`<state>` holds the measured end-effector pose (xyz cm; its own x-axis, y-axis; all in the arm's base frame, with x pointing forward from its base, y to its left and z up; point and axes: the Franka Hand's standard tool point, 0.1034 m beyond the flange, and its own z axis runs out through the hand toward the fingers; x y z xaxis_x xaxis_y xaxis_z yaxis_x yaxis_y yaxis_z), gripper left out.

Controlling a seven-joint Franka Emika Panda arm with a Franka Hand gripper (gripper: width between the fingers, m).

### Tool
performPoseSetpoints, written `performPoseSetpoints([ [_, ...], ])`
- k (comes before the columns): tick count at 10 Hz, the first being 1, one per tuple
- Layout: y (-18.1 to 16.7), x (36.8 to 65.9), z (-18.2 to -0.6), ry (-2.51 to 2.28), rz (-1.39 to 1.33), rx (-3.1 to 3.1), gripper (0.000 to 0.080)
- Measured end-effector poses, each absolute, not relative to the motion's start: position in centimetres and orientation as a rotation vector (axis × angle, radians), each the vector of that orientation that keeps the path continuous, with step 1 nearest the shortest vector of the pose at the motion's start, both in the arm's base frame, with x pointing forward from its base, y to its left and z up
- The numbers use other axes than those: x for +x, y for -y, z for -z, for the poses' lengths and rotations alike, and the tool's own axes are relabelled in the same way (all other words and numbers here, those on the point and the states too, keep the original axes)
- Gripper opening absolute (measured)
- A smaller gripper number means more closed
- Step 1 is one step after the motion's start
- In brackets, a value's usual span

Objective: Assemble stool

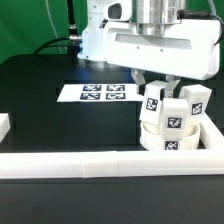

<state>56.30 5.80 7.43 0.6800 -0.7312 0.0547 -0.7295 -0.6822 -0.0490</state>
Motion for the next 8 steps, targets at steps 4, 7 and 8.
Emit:
performPoseSetpoints([
  [4,-6.09,56.27,-7.39,-1.526,0.090,-2.688,0.0340],
  [7,-6.28,56.23,-7.35,-1.880,0.056,-2.404,0.0340],
  [8,-6.32,56.25,-7.34,-1.988,0.048,-2.297,0.0340],
])
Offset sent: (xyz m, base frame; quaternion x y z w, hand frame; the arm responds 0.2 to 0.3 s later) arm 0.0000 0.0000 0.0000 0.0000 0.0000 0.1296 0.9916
